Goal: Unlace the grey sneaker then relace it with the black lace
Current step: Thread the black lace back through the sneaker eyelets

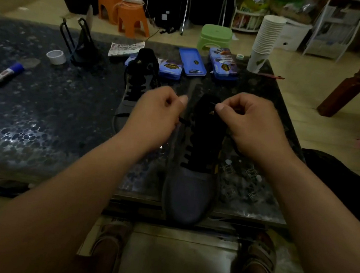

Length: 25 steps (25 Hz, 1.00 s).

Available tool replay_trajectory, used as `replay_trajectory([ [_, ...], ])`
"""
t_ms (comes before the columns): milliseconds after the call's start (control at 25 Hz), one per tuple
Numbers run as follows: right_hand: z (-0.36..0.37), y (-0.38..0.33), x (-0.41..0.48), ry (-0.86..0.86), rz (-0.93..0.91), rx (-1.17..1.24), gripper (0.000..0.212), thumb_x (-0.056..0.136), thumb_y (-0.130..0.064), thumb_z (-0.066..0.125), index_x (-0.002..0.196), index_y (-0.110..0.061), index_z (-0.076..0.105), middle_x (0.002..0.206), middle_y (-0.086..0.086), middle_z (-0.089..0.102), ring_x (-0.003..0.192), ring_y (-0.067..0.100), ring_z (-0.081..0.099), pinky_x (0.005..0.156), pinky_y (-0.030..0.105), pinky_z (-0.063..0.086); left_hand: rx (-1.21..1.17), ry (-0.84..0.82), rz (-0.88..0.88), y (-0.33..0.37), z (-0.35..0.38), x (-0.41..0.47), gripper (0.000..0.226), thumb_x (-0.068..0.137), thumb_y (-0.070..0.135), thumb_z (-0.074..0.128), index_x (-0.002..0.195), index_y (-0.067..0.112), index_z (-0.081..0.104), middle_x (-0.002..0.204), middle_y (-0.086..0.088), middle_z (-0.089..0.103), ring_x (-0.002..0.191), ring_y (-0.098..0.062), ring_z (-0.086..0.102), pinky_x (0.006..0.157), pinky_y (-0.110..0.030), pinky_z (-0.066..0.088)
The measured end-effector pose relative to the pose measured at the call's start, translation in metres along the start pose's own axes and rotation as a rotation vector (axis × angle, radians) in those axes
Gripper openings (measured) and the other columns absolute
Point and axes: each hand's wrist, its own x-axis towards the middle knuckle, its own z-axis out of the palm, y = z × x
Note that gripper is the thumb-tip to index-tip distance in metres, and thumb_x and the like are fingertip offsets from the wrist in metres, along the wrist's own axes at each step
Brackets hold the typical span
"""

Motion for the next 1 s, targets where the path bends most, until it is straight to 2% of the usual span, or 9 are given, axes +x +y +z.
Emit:
replay_trajectory([
  [120,0.011,0.005,0.005,-0.024,-0.007,-0.069,0.011,0.094,-0.031,0.071,0.086,-0.026,0.075,0.079,-0.012,0.072,0.074,0.0,0.066,0.069,0.027,0.055,0.311,-0.084,0.017,-0.002,0.015,-0.011,0.035,0.09,0.053,0.071,0.088,0.021,0.057,0.076,0.002,0.065,0.071,-0.016,0.063,0.063,-0.038,0.052],
  [200,0.017,0.005,0.005,-0.051,-0.036,-0.15,0.009,0.094,-0.033,0.07,0.089,-0.031,0.077,0.083,-0.016,0.072,0.079,0.0,0.067,0.074,0.031,0.057,0.363,-0.062,0.006,-0.003,0.02,-0.012,0.035,0.087,0.053,0.073,0.088,0.023,0.055,0.077,0.003,0.065,0.072,-0.016,0.063,0.064,-0.04,0.054],
  [280,0.02,0.008,0.005,-0.056,-0.052,-0.197,0.009,0.094,-0.035,0.07,0.091,-0.033,0.077,0.085,-0.017,0.072,0.082,0.001,0.067,0.077,0.035,0.058,0.282,-0.032,-0.054,-0.009,0.019,-0.006,0.03,0.085,0.047,0.073,0.087,0.021,0.059,0.076,0.0,0.068,0.073,-0.02,0.067,0.069,-0.045,0.059],
  [400,0.025,0.011,0.006,-0.074,-0.081,-0.237,0.011,0.093,-0.038,0.069,0.093,-0.033,0.078,0.09,-0.015,0.072,0.087,0.005,0.067,0.079,0.038,0.057,-0.047,-0.049,-0.204,-0.015,0.017,-0.003,0.019,0.084,0.033,0.074,0.083,0.015,0.067,0.072,-0.008,0.072,0.07,-0.027,0.072,0.074,-0.053,0.064],
  [480,0.03,0.011,0.006,-0.09,-0.109,-0.281,0.011,0.093,-0.04,0.069,0.093,-0.035,0.077,0.092,-0.015,0.068,0.088,0.007,0.064,0.08,0.037,0.055,-0.159,-0.086,-0.254,-0.015,0.018,-0.007,0.012,0.093,0.016,0.072,0.084,0.01,0.068,0.069,-0.008,0.069,0.065,-0.021,0.067,0.07,-0.04,0.062],
  [560,0.033,0.009,0.006,-0.096,-0.134,-0.311,0.01,0.093,-0.041,0.069,0.093,-0.036,0.077,0.09,-0.015,0.063,0.087,0.007,0.062,0.079,0.035,0.054,-0.173,-0.109,-0.259,-0.013,0.017,-0.008,0.011,0.097,0.011,0.069,0.086,0.009,0.069,0.07,-0.008,0.067,0.066,-0.017,0.065,0.064,-0.033,0.06],
  [880,0.035,0.006,0.007,-0.092,-0.122,-0.326,0.009,0.094,-0.037,0.068,0.093,-0.035,0.077,0.094,-0.013,0.067,0.087,0.009,0.063,0.078,0.033,0.053,-0.17,-0.123,-0.23,-0.015,0.013,-0.007,0.011,0.095,0.013,0.071,0.084,0.012,0.068,0.068,-0.007,0.069,0.064,-0.016,0.067,0.062,-0.032,0.058],
  [1000,0.035,0.005,0.007,-0.106,-0.142,-0.342,0.009,0.095,-0.037,0.068,0.094,-0.035,0.076,0.095,-0.012,0.068,0.088,0.01,0.064,0.08,0.037,0.055,-0.143,-0.132,-0.21,-0.012,0.011,-0.007,0.01,0.097,0.018,0.07,0.091,0.011,0.067,0.072,-0.007,0.071,0.067,-0.015,0.069,0.064,-0.033,0.06],
])
